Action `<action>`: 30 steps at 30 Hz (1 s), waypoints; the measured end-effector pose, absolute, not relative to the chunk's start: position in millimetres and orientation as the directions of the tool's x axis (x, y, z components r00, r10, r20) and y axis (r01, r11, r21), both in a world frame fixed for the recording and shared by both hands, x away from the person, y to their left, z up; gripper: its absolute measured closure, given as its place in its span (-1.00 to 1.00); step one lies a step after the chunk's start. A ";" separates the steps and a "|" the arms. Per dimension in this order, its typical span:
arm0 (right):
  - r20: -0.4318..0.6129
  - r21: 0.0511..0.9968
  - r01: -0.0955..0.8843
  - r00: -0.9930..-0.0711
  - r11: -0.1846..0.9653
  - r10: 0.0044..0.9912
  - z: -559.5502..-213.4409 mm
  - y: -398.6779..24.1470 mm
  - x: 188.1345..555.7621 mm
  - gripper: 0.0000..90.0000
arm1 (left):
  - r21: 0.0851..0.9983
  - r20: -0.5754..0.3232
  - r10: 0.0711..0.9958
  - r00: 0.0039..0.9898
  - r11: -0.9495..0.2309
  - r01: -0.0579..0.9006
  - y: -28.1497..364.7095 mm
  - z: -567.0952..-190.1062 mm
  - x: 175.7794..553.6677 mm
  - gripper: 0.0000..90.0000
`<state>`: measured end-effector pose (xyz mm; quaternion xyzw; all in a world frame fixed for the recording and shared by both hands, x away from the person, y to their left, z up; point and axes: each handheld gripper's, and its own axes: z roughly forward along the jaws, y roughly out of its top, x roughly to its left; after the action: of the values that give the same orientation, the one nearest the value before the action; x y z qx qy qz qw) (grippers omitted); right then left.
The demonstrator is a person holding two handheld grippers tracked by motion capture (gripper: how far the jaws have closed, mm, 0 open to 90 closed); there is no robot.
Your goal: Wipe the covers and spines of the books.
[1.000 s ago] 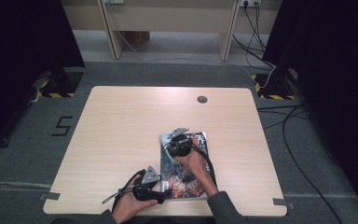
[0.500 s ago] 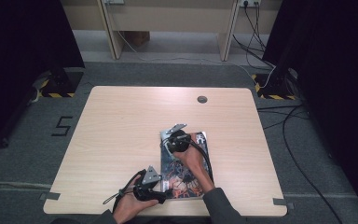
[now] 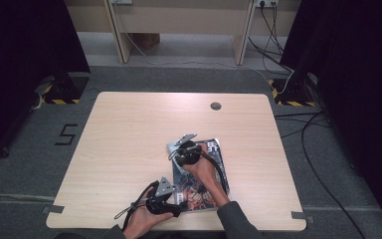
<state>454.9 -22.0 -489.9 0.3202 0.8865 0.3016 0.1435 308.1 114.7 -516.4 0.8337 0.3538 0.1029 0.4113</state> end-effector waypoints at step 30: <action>-0.072 0.648 0.508 -0.700 0.567 0.710 -491.7 -71.6 432.2 0.41 | 0.759 -0.137 0.671 0.729 -0.402 0.513 116.1 -517.6 309.6 -0.39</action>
<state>432.2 -71.6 -491.7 0.3502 0.8698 0.3062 0.1646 309.6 116.1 -517.6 0.8318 0.3556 0.0950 0.4155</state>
